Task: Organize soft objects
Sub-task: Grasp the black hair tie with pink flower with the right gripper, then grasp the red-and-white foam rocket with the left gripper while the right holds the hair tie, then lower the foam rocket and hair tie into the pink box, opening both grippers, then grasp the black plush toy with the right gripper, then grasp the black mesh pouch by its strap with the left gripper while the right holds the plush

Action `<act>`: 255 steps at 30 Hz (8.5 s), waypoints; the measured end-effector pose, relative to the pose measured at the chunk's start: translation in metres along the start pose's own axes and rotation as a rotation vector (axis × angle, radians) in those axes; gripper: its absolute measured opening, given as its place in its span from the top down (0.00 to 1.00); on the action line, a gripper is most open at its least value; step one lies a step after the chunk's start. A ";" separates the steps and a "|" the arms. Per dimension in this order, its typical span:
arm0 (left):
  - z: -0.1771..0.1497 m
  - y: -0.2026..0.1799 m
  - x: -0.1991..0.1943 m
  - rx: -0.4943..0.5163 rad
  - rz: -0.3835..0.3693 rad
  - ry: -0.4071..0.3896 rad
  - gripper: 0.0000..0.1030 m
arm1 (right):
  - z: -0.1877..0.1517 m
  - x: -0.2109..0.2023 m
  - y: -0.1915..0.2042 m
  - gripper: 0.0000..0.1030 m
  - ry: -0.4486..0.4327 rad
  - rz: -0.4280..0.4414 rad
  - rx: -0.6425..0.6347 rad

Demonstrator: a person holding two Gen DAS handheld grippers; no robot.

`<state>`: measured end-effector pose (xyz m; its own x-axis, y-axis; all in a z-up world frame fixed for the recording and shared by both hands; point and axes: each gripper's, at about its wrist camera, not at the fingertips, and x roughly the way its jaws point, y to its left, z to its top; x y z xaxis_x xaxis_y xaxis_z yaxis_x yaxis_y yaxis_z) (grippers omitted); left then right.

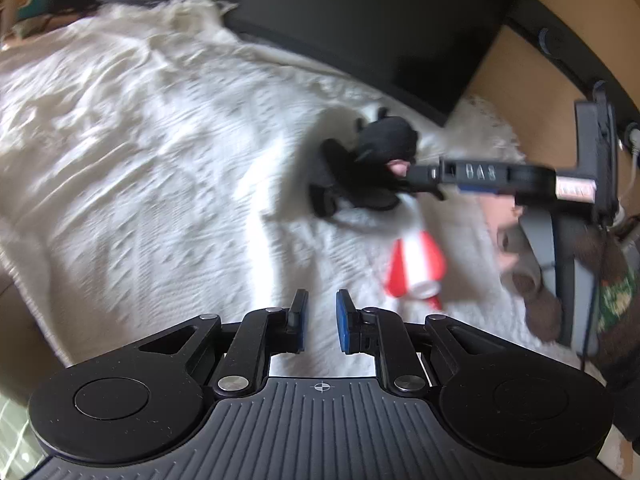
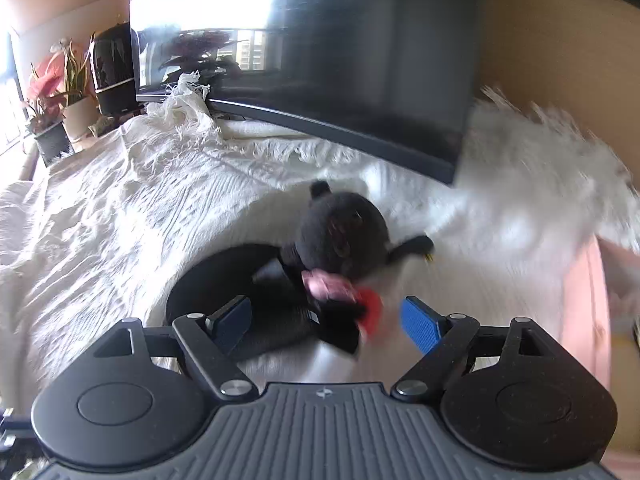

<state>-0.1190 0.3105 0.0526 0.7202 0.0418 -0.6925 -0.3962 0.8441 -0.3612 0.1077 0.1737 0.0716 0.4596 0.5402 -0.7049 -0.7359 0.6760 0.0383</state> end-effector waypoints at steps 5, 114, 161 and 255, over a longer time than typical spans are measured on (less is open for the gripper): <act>-0.002 0.012 -0.004 0.004 -0.003 0.015 0.84 | 0.012 0.033 0.001 0.31 0.066 -0.018 -0.057; 0.099 -0.354 0.184 0.360 -0.304 0.090 0.69 | -0.193 -0.285 -0.206 0.71 0.009 -0.437 0.303; 0.018 -0.009 0.040 -0.075 -0.021 0.085 0.67 | 0.039 -0.062 -0.153 0.20 -0.005 -0.215 0.218; 0.098 -0.066 0.141 0.318 -0.217 0.173 0.68 | -0.229 -0.115 -0.098 0.00 -0.075 -0.630 0.532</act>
<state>0.0644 0.3130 0.0395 0.6506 -0.2225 -0.7261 -0.0311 0.9475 -0.3183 0.0131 -0.0697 -0.0129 0.7531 0.0003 -0.6579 -0.0045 1.0000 -0.0047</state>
